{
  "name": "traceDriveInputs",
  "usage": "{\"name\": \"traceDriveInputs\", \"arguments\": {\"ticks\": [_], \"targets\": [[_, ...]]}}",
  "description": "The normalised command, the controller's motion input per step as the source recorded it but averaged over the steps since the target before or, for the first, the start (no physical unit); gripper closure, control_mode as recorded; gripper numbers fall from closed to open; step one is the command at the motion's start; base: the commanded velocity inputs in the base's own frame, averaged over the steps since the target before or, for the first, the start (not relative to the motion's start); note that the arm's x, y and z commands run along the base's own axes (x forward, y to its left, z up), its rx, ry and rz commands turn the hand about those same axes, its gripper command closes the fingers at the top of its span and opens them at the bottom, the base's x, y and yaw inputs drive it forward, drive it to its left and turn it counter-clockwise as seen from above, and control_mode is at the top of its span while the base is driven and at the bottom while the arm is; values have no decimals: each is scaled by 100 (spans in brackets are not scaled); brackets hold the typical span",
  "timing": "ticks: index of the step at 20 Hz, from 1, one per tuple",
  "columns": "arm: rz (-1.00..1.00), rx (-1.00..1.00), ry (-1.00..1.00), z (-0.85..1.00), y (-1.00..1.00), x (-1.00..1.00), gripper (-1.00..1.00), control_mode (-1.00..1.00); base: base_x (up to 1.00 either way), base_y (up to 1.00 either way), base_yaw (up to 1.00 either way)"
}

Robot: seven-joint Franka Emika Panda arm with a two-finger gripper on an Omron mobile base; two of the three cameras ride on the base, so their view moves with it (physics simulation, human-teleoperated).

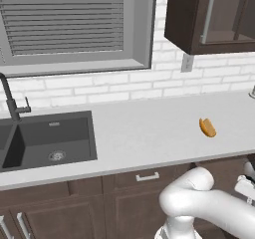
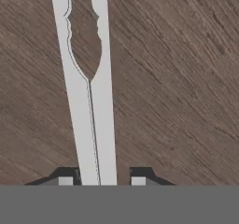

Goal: Pick the tongs from the drawer and place it on the counter.

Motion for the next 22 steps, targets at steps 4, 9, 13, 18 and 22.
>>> {"name": "traceDriveInputs", "arguments": {"ticks": [4, 9, 13, 18, 22], "targets": [[2, 11, -17, -23, -60, -72, 100, -100, 0, 0, 0], [1, -2, -1, -8, -8, -58, 100, -100, 0, 0, 0], [-8, 0, -13, 89, 0, -12, 100, -100, 0, 0, 0], [-5, -3, -18, 100, 39, 14, 100, -100, 0, 0, 0], [-7, -15, -18, 100, 79, 43, 100, -100, 0, 0, 0]]}}
